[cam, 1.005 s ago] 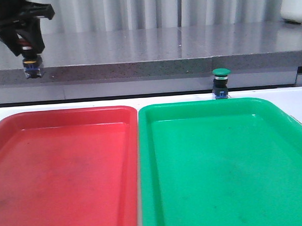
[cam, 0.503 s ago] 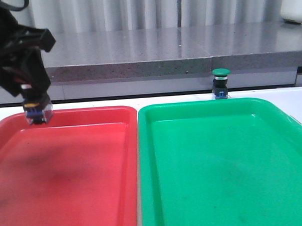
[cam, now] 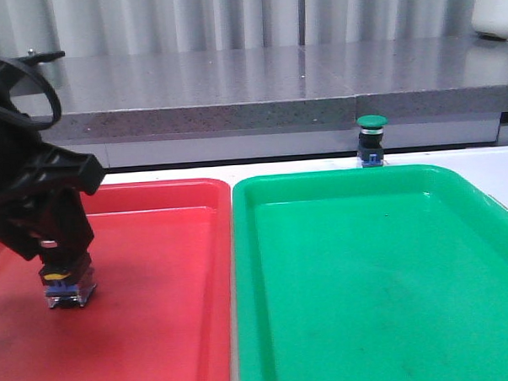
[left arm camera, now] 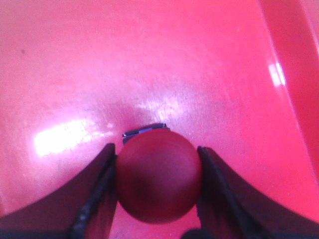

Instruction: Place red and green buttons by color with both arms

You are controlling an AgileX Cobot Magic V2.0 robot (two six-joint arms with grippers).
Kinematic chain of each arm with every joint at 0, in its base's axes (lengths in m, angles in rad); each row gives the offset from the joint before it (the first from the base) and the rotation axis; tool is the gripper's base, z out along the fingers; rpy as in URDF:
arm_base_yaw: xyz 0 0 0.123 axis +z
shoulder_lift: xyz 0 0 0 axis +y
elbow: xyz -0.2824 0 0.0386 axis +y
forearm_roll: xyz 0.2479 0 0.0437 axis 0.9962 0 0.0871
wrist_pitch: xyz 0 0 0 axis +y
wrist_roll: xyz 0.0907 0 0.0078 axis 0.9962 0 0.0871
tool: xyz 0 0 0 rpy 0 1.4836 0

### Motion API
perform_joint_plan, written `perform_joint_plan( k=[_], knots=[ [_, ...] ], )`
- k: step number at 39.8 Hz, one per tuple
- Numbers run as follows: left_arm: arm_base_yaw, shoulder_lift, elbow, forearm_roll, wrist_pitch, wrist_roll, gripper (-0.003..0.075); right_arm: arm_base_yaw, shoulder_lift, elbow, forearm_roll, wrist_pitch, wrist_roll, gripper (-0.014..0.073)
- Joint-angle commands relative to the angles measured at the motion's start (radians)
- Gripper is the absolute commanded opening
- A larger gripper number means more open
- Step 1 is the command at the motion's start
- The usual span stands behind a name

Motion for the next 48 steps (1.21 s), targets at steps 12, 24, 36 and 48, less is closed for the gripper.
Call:
perform_joint_plan(
  k=[12,24,36,48],
  knots=[
    [-0.008,-0.036,-0.02,-0.052,-0.03,-0.016,0.0472,0.002,0.014,-0.036,-0.001,-0.085,-0.003,0.059],
    [-0.004,-0.175,-0.039,-0.033,-0.025,-0.016,0.0476,0.002,0.014,-0.036,-0.001,-0.085,-0.003,0.059],
    [0.162,-0.306,-0.072,0.036,0.044,-0.016,0.0075,0.002,0.014,-0.036,-0.001,-0.085,-0.003,0.059],
    [0.319,-0.584,0.074,0.031,-0.016,-0.016,-0.002,0.002,0.014,-0.036,-0.001,-0.085,-0.003,0.059]
  ],
)
